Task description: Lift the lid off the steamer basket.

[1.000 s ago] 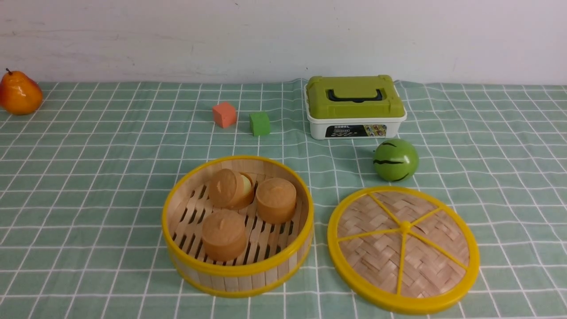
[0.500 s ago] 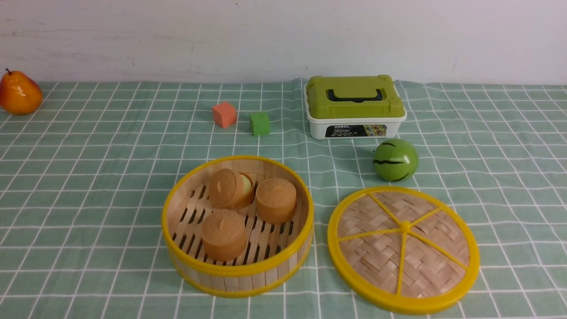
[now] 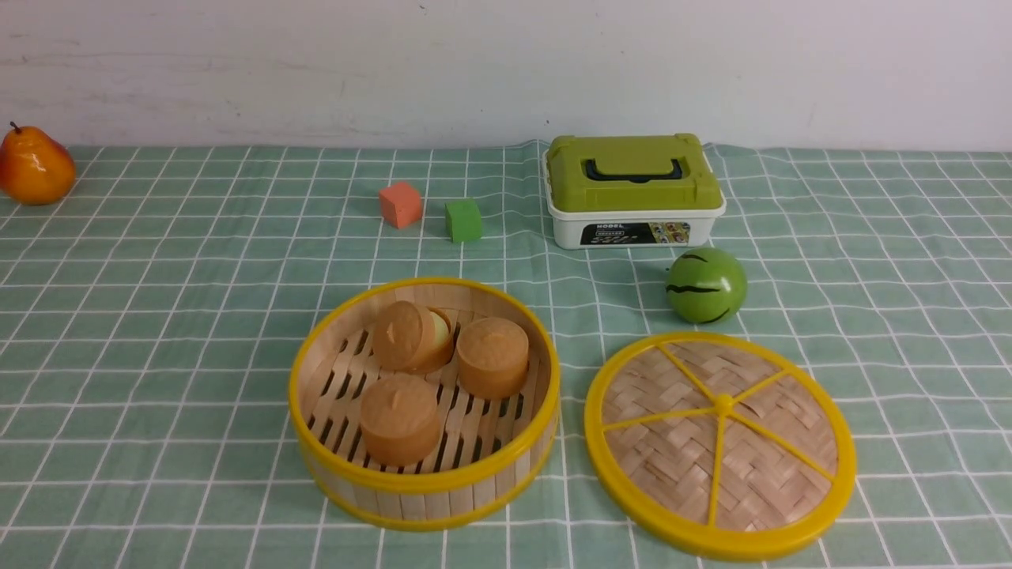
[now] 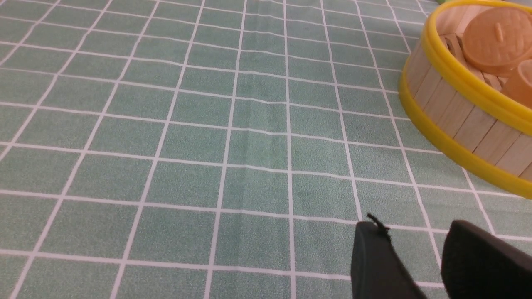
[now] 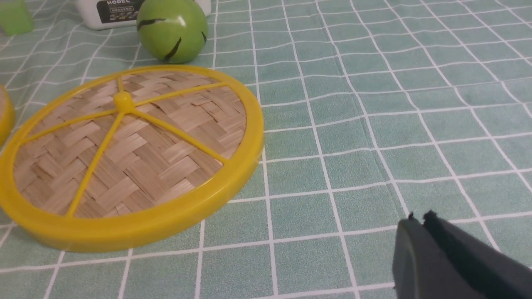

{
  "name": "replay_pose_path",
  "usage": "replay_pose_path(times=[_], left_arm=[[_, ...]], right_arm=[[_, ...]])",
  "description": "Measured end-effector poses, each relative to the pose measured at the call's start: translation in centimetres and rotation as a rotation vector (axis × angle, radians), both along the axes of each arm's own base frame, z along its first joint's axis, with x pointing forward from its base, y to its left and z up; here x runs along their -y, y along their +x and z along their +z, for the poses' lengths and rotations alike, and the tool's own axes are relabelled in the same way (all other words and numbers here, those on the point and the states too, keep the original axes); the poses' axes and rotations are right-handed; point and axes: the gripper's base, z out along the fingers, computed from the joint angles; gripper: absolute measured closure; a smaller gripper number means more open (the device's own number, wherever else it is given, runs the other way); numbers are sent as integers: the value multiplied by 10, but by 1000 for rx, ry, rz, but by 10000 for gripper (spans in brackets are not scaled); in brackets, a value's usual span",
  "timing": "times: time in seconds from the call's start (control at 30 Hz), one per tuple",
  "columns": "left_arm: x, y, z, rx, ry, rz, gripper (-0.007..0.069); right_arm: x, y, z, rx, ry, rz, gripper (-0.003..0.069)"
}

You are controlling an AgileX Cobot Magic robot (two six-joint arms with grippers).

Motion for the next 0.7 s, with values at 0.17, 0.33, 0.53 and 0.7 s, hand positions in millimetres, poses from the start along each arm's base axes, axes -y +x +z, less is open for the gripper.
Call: replay_pose_path(times=[0.17,0.33,0.53,0.7], left_arm=[[0,0,0,0,0,0,386],[0,0,0,0,0,0,386],[0,0,0,0,0,0,386],[0,0,0,0,0,0,386]], right_arm=[[0,0,0,0,0,0,661],[0,0,0,0,0,0,655],[0,0,0,0,0,0,647],[0,0,0,0,0,0,641]])
